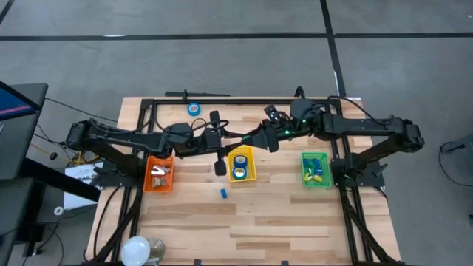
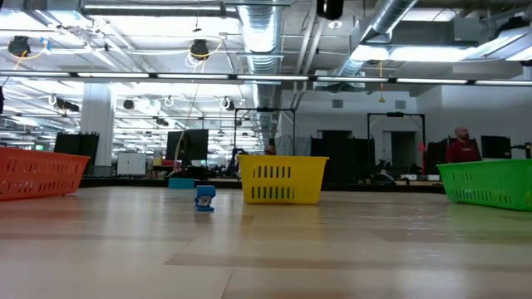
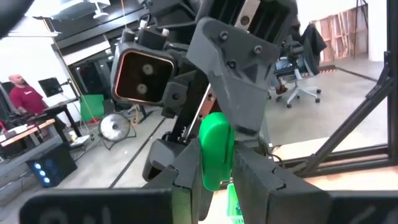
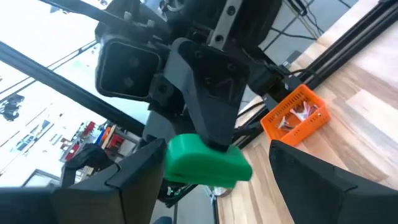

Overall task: Pick and place Stapler, Stapler remover, tape
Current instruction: Put the green stapler into the green basket

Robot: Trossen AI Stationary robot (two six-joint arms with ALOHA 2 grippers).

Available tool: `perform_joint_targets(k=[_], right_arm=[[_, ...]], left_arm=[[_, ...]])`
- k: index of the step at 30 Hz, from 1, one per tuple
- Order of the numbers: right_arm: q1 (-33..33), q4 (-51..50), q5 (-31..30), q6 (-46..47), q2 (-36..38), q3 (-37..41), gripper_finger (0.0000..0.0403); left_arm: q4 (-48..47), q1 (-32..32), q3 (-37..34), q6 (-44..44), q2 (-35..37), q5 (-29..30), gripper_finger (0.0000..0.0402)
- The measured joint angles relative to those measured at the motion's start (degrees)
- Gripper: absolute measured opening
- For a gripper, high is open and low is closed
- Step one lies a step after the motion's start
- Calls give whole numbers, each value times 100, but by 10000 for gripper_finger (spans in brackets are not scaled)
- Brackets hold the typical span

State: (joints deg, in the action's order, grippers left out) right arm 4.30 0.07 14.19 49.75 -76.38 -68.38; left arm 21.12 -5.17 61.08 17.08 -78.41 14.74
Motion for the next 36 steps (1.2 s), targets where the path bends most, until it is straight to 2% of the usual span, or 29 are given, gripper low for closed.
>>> perform_joint_targets(k=[16, 27, 30, 36], right_arm=[[-1, 38, 95, -19, 44, 0, 270], [-5, 41, 126, -19, 44, 0, 184], [-3, 42, 162, -19, 44, 0, 171], [-5, 42, 229, -20, 44, 0, 196]], left_arm=[[-25, 0, 0, 0, 0, 0, 65], [-38, 0, 0, 0, -2, 2, 65], [-38, 0, 0, 0, -2, 1, 65], [-30, 0, 0, -185, -7, -2, 76]])
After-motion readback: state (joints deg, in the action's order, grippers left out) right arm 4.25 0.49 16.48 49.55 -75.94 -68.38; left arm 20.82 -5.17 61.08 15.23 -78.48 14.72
